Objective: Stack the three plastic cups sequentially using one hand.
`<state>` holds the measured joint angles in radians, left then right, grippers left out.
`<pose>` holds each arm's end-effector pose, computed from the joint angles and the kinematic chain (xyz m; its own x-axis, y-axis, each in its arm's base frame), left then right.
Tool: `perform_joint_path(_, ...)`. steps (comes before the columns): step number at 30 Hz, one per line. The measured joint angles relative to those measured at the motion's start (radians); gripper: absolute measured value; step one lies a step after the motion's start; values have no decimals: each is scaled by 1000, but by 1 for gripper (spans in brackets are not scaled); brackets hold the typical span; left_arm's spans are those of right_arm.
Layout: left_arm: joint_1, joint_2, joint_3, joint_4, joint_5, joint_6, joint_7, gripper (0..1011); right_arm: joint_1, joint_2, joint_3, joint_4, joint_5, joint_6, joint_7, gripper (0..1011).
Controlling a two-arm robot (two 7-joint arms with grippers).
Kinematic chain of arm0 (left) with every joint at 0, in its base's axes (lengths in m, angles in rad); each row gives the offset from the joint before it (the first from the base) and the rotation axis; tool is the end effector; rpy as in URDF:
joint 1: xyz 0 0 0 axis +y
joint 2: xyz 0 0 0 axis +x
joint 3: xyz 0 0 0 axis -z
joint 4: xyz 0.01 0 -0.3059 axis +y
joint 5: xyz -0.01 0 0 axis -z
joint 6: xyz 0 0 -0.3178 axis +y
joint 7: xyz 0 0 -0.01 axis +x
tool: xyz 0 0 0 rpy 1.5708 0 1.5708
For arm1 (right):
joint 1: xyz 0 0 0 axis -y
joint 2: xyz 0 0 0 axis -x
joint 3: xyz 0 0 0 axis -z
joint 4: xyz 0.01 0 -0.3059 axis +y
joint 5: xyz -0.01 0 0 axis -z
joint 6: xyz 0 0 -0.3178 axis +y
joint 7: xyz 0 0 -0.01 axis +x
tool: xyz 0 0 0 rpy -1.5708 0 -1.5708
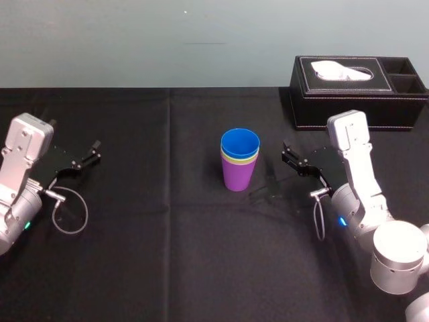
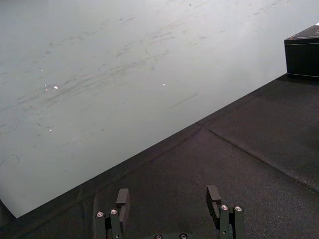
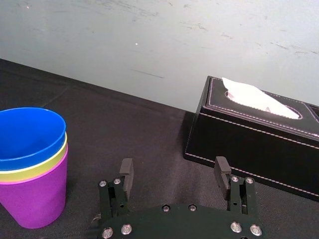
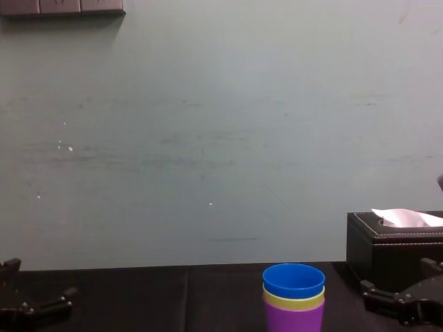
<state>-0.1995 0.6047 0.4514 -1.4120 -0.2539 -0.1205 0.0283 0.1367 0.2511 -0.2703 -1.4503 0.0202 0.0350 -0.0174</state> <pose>0.3692 0.0893 -0.3168 0.2923 0.8803 0.3737 -0.9553 0.2873 0.0703 0.3690 -0.0019 -0.3193 0.2152 -0.9425 0.2556 0.9763 0.2013 -0.0796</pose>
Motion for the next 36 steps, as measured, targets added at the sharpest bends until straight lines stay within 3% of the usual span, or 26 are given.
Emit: perform_joint_path(36,0,0,0,0,0,0,0,1011,0,0,0,-1,0,0,-1,1003)
